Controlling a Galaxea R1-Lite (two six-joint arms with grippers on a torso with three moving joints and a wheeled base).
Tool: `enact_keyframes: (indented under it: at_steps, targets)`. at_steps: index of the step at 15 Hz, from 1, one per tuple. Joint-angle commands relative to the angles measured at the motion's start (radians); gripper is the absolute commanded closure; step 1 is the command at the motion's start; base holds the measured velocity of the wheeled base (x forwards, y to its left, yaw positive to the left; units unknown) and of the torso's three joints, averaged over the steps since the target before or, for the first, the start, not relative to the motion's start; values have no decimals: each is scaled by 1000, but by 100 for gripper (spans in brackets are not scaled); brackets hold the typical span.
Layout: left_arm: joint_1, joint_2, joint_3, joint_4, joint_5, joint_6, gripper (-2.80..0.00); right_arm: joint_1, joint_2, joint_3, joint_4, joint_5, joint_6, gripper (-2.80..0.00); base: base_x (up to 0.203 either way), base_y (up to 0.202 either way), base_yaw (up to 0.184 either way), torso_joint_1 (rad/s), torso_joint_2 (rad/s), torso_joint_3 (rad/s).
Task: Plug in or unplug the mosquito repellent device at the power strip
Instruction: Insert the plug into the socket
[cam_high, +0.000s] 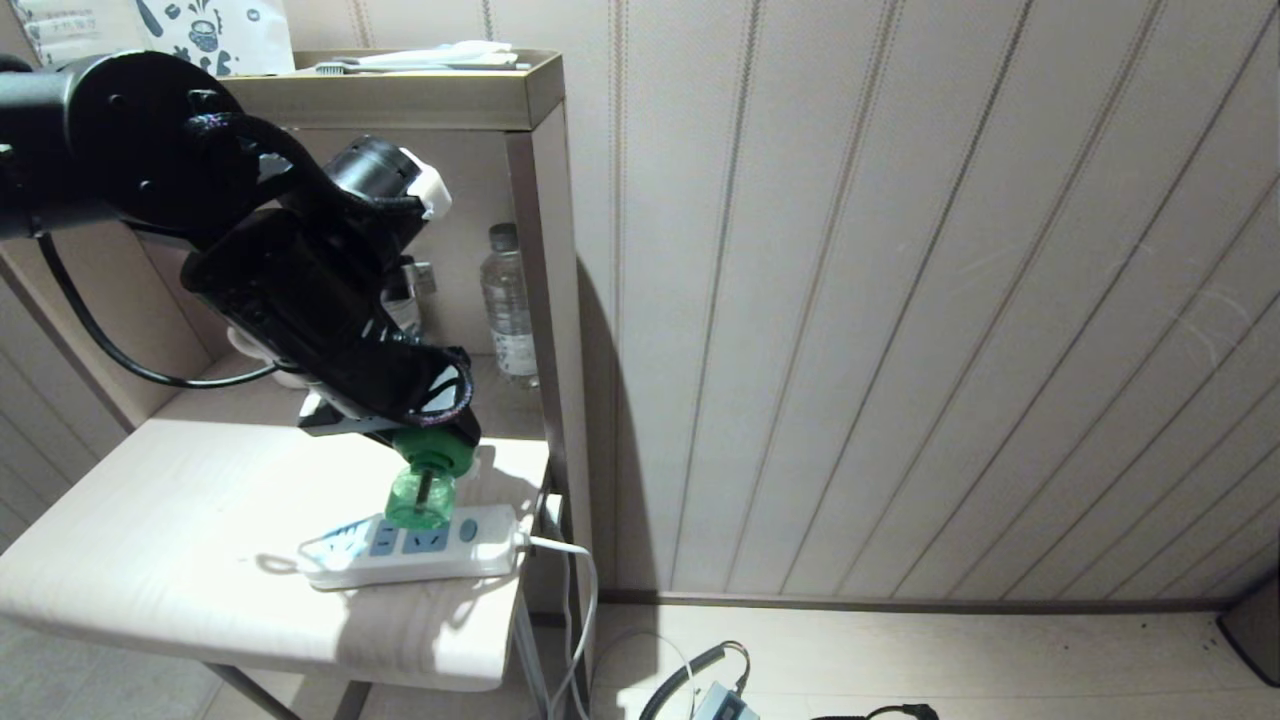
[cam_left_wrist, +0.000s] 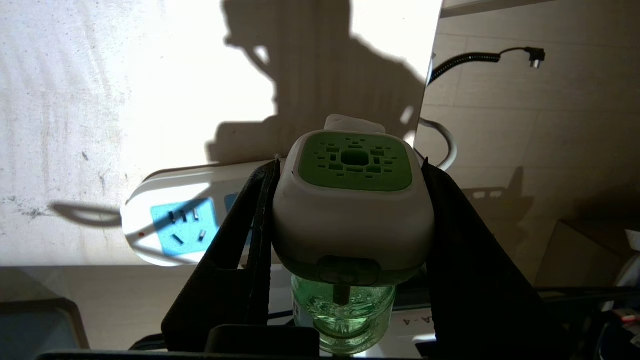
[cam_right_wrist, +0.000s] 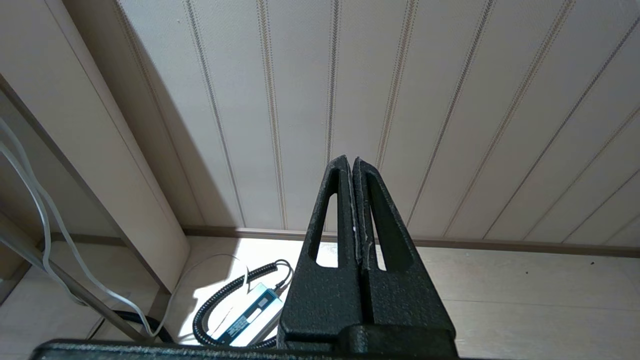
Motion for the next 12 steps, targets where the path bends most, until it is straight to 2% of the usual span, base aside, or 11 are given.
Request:
enact_keyframes:
  at_steps: [1, 12]
  targets:
    - [-4, 23, -10, 5, -1, -3, 0, 0, 1, 0, 0, 0, 0, 0, 0, 0, 0, 0, 0, 0]
    - [-71, 6, 31, 16, -10, -27, 0, 0, 1, 0, 0, 0, 0, 0, 0, 0, 0, 0, 0, 0]
